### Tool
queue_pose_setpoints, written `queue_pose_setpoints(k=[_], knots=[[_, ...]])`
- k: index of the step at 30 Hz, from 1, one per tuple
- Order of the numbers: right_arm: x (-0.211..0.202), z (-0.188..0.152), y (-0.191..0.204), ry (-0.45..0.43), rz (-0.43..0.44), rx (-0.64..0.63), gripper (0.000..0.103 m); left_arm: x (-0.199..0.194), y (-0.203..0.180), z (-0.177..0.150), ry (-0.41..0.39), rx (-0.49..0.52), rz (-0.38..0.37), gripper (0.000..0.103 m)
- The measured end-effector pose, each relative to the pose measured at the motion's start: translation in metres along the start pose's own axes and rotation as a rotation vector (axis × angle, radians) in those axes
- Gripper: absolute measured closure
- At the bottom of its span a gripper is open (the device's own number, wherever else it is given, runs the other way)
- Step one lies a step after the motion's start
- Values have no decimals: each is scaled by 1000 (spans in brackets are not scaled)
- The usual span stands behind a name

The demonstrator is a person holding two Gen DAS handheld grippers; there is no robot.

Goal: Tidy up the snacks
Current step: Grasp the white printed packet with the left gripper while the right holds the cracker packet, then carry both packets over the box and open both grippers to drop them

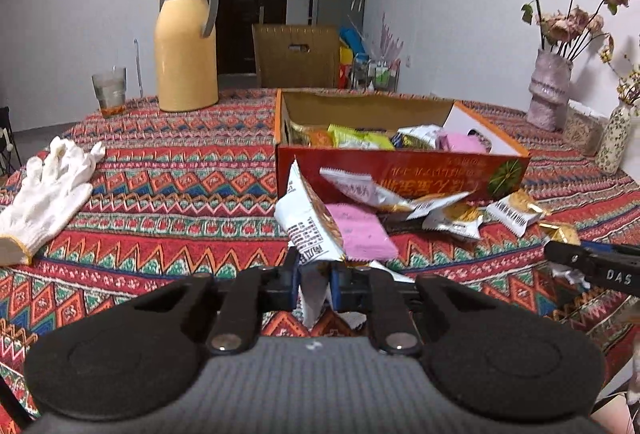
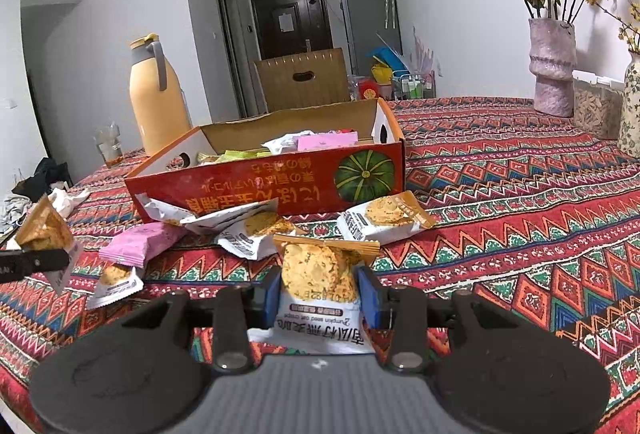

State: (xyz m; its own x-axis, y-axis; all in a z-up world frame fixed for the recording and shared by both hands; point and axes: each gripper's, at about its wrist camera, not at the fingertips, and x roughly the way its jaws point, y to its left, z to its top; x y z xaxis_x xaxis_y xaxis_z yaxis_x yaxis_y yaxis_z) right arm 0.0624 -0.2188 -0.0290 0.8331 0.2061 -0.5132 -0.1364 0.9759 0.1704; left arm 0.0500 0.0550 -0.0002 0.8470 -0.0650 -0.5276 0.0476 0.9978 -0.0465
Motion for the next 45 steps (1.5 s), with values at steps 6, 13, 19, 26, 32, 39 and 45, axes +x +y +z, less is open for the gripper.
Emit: queue_pose_setpoints(k=[6, 13, 19, 26, 32, 39, 45], knots=[[1, 7, 3, -24, 1, -11, 64, -1, -8, 14, -45, -17, -31, 88], [9, 30, 8, -74, 7, -31, 64, 9, -24, 44, -108, -40, -53, 88], [26, 58, 13, -120, 19, -54, 64, 27, -37, 73, -141, -47, -55, 88], [54, 95, 14, -164, 27, -57, 64, 55, -49, 104, -162, -50, -36, 88], [85, 125, 11, -171, 16, -61, 64, 84, -53, 125, -162, -70, -16, 88], [123, 144, 5, -172, -16, -56, 64, 120, -50, 139, -154, -105, 22, 88], [138, 130, 0, -192, -26, -68, 64, 145, -43, 126, -135, -94, 18, 88]])
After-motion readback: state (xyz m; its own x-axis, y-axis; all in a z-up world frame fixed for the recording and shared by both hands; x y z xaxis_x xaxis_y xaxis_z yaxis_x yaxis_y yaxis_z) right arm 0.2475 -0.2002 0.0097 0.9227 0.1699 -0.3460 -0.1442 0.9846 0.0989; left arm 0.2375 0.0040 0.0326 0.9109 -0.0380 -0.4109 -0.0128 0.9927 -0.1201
